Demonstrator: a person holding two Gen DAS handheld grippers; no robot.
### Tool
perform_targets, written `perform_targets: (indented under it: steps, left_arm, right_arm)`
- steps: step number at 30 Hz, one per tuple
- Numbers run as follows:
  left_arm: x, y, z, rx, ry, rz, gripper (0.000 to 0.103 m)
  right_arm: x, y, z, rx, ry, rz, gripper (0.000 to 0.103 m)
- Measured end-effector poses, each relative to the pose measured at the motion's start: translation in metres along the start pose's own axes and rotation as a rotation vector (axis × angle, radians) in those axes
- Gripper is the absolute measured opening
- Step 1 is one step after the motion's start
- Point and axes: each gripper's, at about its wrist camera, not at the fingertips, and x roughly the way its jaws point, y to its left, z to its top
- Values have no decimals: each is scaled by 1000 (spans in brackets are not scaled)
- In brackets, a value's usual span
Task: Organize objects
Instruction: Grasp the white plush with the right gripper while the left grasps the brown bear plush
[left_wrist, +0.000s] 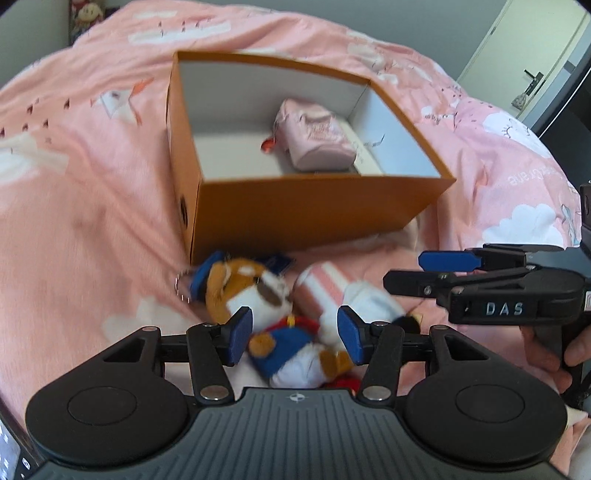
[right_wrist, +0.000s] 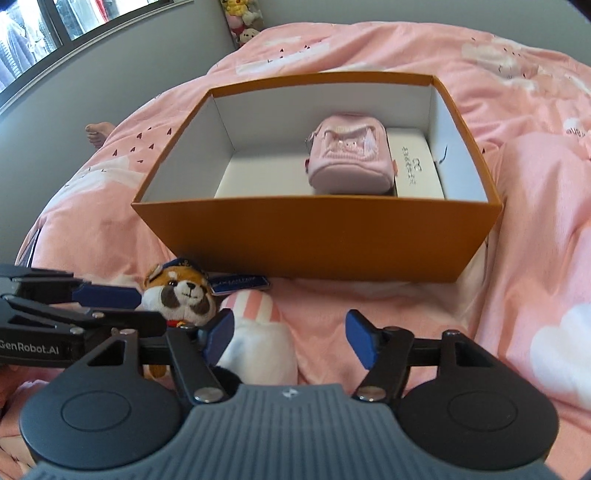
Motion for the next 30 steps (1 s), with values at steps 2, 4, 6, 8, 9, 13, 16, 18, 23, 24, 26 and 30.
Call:
perform_targets:
  steps: [2,4,6,8,9,13,16,18,23,24,26,30]
  left_arm:
    - [2,0,-1,-6,15,-7,59]
    - [3,-1,-1,-5,15,4,59]
    - [3,0,-2,-12,18,14,59]
    - [4,2,-2,-36,28,42,59]
    - [4,4,-2,-52,35,58,59]
    - [9,15,-2,-128,54,63,59]
    - [15,19,-2,-158,70,51,60]
    - [21,20,-3,-167,90,42,60]
    - [35,23,-4,-196,129,15,60]
    - [38,24,-4,-206,132,9,60]
    - [44,25,-4,-213,145,3,60]
    - [52,17,-5,-177,160,28,60]
  right_arm:
    - [2,0,-2,4,11,7,64]
    - [3,3,-4,-1,27,15,57]
    - [5,7,-6,-17,40,32,57]
    - [6,12,-5,-44,52,55,57]
    - [8,15,-5,-58,60,69,57]
    - [17,26,-6,-120,114,78,57]
    - [22,33,-9,-162,139,68,62]
    - [24,34,-10,-178,148,61,63]
    - [33,28,-11,-164,186,42,63]
    - [34,25,-11,-151,189,48,63]
    - [37,21,-11,-128,198,60,63]
    - [46,13,-12,-86,220,85,63]
